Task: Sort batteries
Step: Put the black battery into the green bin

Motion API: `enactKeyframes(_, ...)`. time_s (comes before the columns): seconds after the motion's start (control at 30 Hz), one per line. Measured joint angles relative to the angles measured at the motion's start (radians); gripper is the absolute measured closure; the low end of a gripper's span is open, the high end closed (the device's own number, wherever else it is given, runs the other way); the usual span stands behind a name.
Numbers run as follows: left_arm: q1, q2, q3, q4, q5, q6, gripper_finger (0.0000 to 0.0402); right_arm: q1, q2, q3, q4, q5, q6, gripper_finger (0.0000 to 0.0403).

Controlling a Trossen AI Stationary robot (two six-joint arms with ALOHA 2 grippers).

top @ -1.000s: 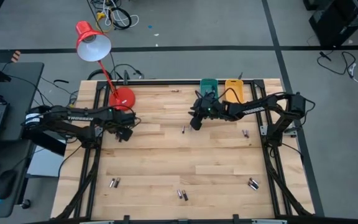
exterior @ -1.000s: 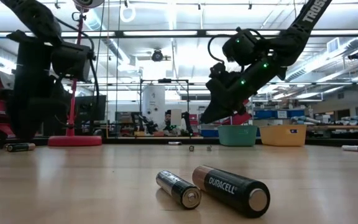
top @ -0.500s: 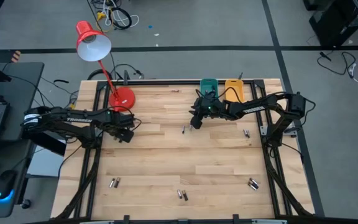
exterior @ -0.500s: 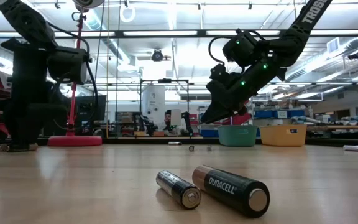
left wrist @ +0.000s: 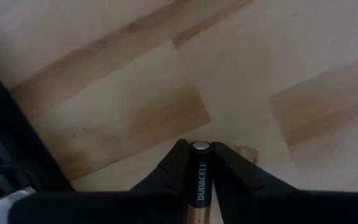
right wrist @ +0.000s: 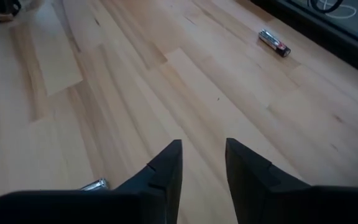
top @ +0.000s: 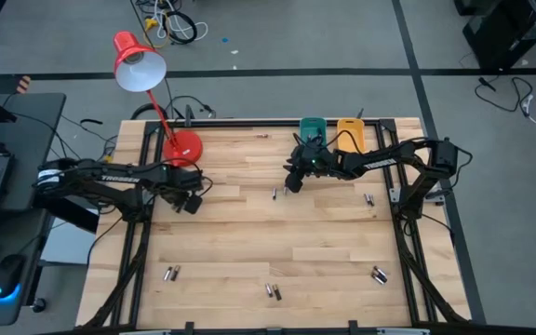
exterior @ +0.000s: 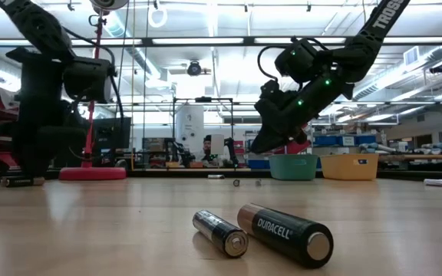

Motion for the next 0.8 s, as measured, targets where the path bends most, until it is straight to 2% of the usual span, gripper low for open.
enactKeyframes(0.2, 0.000, -0.002, 0.089, 0.015, -0.116, 0.071, 0.0332, 0.001, 0.000, 0.000, -0.030, 0.000, 0.003, 0.0309)
enactKeyframes(0.37, 0.000, -0.003, 0.157, 0.168, -0.159, 0.192, 0.0339, 0.010, 0.000, 0.000, -0.071, 0.000, 0.056, 0.0314)
enactKeyframes(0.57, 0.006, -0.004, 0.184, 0.566, -0.140, 0.408, 0.0338, 0.022, -0.001, 0.000, -0.097, 0.010, 0.095, 0.0314)
enactKeyframes(0.7, 0.012, 0.038, 0.185, 0.855, -0.142, 0.519, 0.0338, 0.029, -0.039, 0.000, -0.166, 0.067, 0.087, 0.0317)
enactKeyframes(0.8, 0.013, 0.115, 0.184, 1.081, -0.126, 0.604, 0.0338, 0.030, -0.110, 0.000, -0.236, 0.152, 0.085, 0.0318)
